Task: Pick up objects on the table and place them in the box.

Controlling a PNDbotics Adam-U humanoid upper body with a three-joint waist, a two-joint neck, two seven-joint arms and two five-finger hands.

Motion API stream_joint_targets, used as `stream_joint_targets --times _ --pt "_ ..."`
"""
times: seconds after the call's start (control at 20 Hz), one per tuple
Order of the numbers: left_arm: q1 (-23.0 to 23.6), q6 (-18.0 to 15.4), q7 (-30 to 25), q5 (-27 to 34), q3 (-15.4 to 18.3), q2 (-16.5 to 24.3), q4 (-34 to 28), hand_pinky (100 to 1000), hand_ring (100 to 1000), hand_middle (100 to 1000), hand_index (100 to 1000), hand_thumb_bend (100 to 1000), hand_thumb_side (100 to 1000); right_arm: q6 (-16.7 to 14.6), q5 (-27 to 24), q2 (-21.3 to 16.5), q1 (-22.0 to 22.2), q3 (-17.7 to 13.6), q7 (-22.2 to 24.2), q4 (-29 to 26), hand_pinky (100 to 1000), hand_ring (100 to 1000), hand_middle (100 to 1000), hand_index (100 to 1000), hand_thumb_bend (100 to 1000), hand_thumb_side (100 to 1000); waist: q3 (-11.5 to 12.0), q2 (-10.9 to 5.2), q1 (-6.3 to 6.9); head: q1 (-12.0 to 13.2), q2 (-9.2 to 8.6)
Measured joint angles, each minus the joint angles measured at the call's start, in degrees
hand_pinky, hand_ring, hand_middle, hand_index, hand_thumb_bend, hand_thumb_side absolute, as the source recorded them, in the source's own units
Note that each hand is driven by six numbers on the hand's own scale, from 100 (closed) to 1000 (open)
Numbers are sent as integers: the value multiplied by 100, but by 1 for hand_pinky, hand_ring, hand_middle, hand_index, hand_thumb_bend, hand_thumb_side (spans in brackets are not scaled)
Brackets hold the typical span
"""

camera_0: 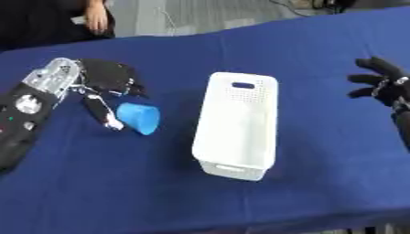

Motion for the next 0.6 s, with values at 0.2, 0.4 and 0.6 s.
stream_joint_targets --times 0.2,0.4,0.6 --pt "-24 33 -3 -96 53 0 93 914 830 818 962 1000 950 0 0 0 0 0 0 0 715 843 921 1000 557 1000 0 1 0 0 0" --pt "-25 93 9 -218 107 -3 198 913 830 818 960 1000 951 0 0 0 0 0 0 0 716 843 921 1000 557 1000 -3 3 0 0 0" --pt "-33 119 40 -306 142 -45 262 913 830 817 956 1000 953 0 0 0 0 0 0 0 716 843 921 1000 557 1000 -11 5 0 1 0"
